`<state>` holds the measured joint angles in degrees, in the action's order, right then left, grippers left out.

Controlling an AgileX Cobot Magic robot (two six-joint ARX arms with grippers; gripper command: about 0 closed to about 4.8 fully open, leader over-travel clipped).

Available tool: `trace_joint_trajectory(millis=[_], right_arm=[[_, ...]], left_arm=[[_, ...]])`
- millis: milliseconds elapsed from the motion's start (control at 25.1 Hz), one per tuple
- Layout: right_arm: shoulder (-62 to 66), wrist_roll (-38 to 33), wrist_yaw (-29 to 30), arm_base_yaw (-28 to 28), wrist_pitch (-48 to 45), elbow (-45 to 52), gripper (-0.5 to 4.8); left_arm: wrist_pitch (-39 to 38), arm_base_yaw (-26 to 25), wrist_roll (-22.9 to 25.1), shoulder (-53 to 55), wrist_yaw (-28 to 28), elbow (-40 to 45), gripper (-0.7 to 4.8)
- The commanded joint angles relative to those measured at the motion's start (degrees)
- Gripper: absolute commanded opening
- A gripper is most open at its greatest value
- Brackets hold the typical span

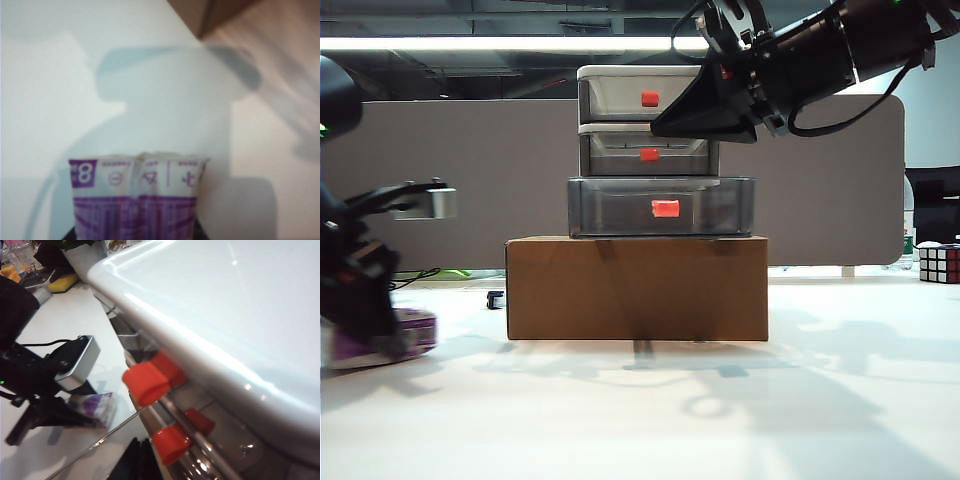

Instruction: Open the third layer of the drawer on the table, pick up a pack of napkins on the table and put it in, and finally close the drawer.

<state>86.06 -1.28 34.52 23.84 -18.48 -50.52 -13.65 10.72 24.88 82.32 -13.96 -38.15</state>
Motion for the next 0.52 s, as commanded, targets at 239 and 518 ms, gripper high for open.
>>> trace_joint_trajectory(millis=[239, 518], right_arm=[[-1.25, -0.17, 0.13, 0.09, -1.20, -0.46, -0.06], [-1.44, -0.22, 0.17, 0.09, -1.51, -0.48, -0.06]], left_arm=[[-3.98, 3.67, 0.17, -23.80, -8.96, 0.02, 1.51], [4.11, 14.71, -3.50, -25.81, -8.31, -4.87, 1.51]])
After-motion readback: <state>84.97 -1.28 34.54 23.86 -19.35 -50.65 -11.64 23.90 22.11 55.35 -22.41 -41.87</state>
